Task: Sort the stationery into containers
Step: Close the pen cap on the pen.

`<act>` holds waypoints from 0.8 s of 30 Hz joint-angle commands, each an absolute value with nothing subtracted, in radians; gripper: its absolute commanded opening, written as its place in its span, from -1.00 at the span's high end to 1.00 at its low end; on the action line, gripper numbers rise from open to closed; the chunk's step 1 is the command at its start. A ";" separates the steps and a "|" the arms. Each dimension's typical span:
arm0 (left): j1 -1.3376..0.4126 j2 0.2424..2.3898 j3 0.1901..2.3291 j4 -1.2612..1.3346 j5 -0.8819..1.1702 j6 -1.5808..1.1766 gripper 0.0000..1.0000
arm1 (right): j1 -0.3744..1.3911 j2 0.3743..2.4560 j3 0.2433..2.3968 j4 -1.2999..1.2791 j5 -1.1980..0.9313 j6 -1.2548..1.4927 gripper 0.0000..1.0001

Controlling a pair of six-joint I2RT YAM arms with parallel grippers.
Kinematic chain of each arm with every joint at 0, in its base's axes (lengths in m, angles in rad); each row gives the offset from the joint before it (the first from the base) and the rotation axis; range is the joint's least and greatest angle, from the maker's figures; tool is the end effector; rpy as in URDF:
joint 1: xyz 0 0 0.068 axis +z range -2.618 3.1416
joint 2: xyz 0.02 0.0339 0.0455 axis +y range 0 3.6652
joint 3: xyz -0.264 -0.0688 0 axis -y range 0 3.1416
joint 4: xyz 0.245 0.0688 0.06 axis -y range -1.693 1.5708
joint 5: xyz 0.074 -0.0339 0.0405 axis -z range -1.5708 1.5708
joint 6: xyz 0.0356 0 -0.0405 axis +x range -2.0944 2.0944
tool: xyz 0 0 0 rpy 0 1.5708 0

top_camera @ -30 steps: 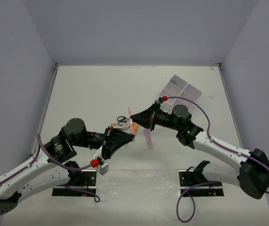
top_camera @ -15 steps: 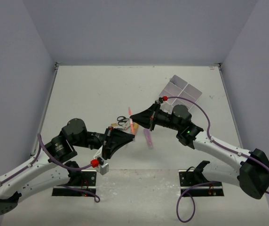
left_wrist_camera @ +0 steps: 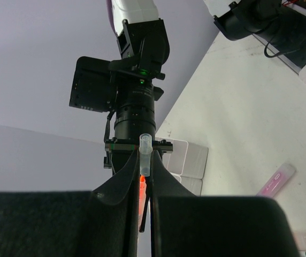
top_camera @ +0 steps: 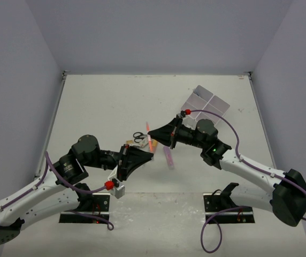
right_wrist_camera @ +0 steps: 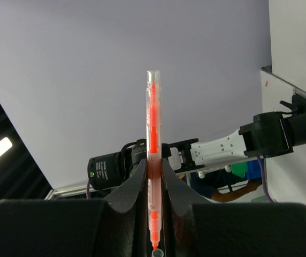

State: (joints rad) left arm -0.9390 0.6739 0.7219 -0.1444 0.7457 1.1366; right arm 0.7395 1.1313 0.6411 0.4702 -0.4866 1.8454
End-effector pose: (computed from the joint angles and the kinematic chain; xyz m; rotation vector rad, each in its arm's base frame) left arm 0.0722 -0.1395 0.3403 1.6320 0.3168 -0.4695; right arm 0.1790 0.1858 0.2879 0.6836 2.1029 2.1714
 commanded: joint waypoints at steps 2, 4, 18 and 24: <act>-0.943 0.677 0.718 -0.123 0.710 1.164 1.00 | 0.737 1.092 0.681 0.483 -0.468 1.826 1.00; -0.942 0.671 0.714 -0.111 0.703 1.164 1.00 | 0.736 1.092 0.682 0.480 -0.468 1.825 1.00; -0.942 0.661 0.713 -0.077 0.706 1.169 1.00 | 0.736 1.107 0.690 0.486 -0.481 1.822 1.00; -0.942 0.678 0.710 -0.078 0.713 1.167 1.00 | 0.736 1.095 0.686 0.488 -0.478 1.822 1.00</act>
